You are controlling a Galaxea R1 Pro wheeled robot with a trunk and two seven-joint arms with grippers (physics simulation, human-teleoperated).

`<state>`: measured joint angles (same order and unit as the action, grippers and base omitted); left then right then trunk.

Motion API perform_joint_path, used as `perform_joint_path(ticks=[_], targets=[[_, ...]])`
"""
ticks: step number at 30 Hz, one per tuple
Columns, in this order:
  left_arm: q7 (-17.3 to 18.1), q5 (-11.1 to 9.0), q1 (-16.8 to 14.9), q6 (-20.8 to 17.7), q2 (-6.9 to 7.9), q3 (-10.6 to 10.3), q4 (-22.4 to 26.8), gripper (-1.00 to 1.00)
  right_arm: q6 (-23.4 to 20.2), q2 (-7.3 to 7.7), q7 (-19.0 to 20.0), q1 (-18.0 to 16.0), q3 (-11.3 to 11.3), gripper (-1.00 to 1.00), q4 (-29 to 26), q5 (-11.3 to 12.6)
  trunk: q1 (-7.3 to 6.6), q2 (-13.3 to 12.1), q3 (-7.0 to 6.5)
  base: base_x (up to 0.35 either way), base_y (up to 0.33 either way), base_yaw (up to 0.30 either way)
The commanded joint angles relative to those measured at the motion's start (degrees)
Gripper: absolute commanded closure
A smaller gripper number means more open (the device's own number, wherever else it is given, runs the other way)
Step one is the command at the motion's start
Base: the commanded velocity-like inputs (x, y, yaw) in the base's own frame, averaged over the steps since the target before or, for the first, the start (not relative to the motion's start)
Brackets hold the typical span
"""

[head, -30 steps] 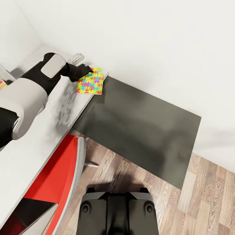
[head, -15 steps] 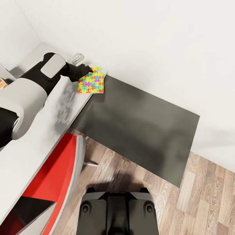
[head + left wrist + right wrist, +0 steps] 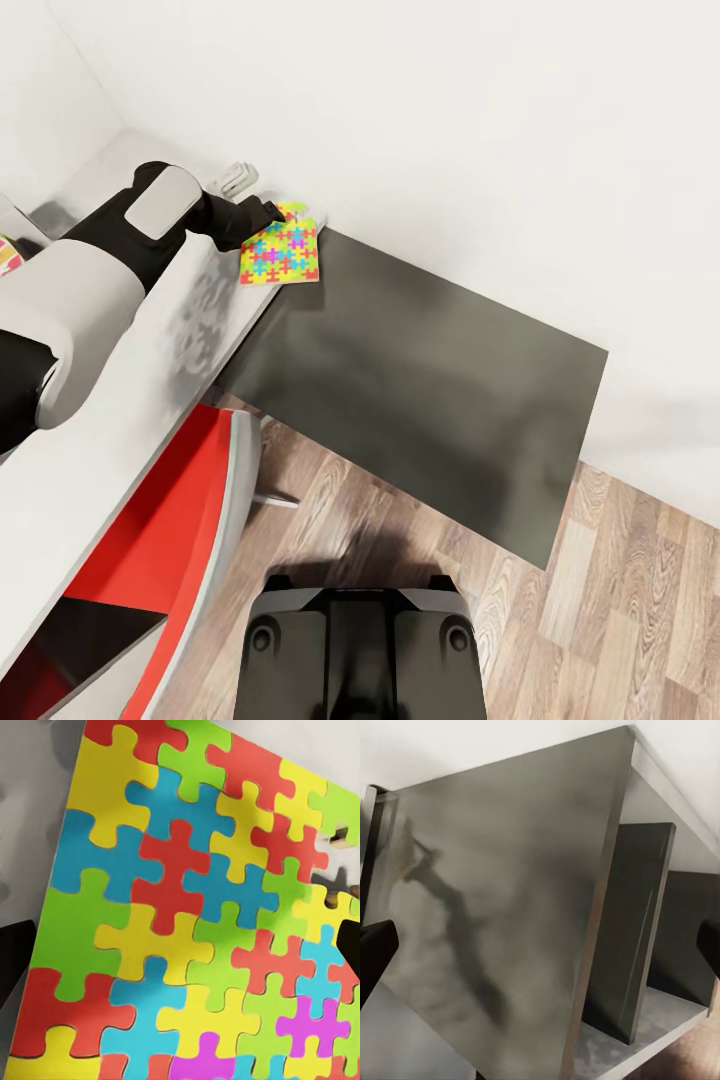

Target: Put all the toys in the child's room - the three board games (two on the bed and one on the table), the two jigsaw puzzles on the table, and the tennis ball on the table - inside the toy box on the table in the child's room.

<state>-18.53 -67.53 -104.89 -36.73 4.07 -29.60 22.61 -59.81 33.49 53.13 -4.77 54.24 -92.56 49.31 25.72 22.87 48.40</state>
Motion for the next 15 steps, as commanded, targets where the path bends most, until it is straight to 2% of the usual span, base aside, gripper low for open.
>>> perform_joint_path(ticks=[1, 15], targets=[[-0.54, -1.11, 2.58, -0.09, 0.06, -0.37, -0.22, -1.00, -0.19, 0.01, 0.32, -0.06, 0.03, -1.00, 0.01, -0.23, 0.06, 0.05, 0.07, -0.004, -0.003, 0.000], [-0.50, -1.11, 2.57, -0.21, 0.47, -0.27, -0.20, -1.00, -0.19, 0.03, 0.32, -0.06, -0.01, -1.00, 0.01, -0.21, 0.06, 0.05, 0.07, -0.001, -0.001, 0.000]])
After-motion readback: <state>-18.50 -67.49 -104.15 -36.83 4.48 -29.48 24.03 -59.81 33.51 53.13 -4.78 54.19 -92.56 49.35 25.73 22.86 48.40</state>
